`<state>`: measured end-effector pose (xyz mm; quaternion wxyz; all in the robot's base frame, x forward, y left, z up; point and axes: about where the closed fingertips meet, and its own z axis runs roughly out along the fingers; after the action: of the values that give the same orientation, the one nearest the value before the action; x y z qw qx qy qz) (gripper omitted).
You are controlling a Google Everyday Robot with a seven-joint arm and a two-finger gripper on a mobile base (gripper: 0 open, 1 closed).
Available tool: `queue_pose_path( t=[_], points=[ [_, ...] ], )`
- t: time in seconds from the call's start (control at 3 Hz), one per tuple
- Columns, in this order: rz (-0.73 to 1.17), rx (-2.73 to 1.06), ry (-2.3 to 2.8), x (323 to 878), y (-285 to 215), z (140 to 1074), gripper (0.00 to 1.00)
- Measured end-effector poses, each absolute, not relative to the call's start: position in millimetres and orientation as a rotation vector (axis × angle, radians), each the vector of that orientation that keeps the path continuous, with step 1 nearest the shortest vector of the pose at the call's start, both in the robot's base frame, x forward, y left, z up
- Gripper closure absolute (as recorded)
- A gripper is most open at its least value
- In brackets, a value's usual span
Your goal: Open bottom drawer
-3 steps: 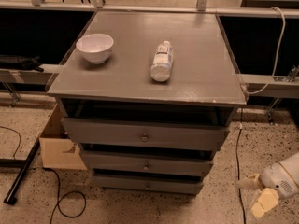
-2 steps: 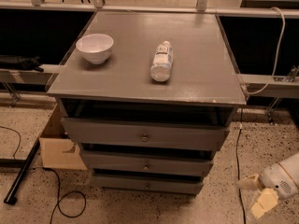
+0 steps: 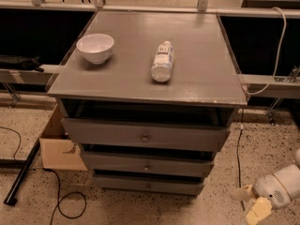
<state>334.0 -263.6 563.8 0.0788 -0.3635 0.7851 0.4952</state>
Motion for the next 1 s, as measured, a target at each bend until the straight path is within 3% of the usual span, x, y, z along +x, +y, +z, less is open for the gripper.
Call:
queue_pose_path(
  t=[0.33,1.0],
  points=[
    [1.612,-1.055,2.335,326.4,-240.9,537.3,0.00],
    [1.639,-1.003,2.277,323.3,-239.0,527.8,0.00]
  ],
)
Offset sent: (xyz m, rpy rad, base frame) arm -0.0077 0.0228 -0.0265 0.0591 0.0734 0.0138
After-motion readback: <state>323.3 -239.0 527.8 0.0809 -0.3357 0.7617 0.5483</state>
